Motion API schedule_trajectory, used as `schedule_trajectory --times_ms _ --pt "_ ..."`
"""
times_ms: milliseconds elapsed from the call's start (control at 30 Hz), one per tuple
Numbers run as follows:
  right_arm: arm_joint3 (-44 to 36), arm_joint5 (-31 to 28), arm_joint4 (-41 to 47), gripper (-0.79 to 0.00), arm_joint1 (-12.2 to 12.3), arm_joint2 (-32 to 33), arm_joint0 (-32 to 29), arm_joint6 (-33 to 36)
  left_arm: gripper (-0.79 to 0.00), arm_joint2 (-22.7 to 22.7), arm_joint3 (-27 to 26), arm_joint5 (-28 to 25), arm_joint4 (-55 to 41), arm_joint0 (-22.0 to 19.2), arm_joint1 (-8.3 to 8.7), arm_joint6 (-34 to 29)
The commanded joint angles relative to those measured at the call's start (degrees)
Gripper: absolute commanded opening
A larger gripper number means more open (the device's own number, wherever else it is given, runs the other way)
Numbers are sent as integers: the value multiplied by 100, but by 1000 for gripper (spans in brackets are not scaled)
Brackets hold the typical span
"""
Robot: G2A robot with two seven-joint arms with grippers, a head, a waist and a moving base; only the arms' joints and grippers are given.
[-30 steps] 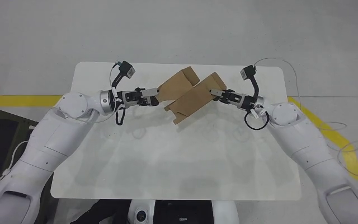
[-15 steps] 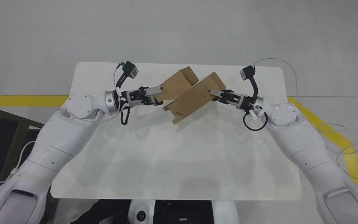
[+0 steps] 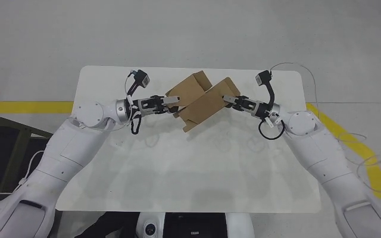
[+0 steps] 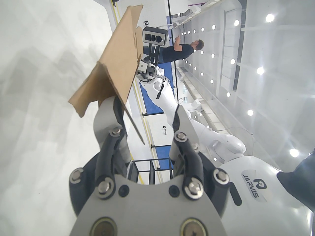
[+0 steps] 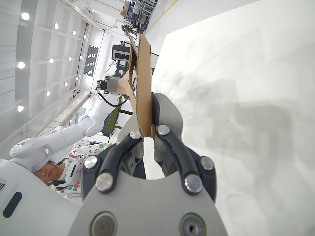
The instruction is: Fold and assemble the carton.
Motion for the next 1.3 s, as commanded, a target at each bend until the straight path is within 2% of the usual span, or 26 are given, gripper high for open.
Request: schedule_trajectory --times_ms 0,100,167,267,333,400,500,533,633,733,1000,1133,1267 --pt "0 5 -17 -785 -7 25 -9 15 -443 0 17 23 60 8 -16 -19" --pt "-3 10 -51 -785 -15 81 -25 35 -440 -15 31 39 97 31 -43 -39" --pt "-7 11 -75 -785 -19 119 -38 48 -474 -29 28 49 137 36 -58 -68" --pt "-15 26 -109 -785 -25 172 -65 64 -600 -63 31 61 187 44 -78 -91" --pt "-24 37 -132 -785 -29 207 -85 72 -730 -87 34 79 219 53 -89 -98" --pt "-40 39 -152 -785 -34 239 -104 70 -782 -115 37 94 243 65 -101 -99" --pt "-60 40 -170 -785 -43 281 -132 85 -751 -155 55 115 291 83 -115 -119" --pt "-67 33 -180 -785 -46 295 -139 91 -720 -167 56 120 305 88 -120 -123" --pt "-75 33 -193 -785 -56 334 -159 115 -529 -198 70 152 340 110 -137 -136" --pt "-87 39 -206 -785 -68 368 -177 136 -477 -234 74 180 372 124 -152 -144" --pt "-106 42 -258 -785 -99 450 -214 171 -499 -331 108 213 395 146 -203 -119" --pt "-111 33 -271 -785 -113 494 -234 196 -585 -378 185 221 394 149 -233 -76" --pt "-120 26 -294 -785 -124 540 -257 211 -610 -415 220 229 399 152 -260 -80"
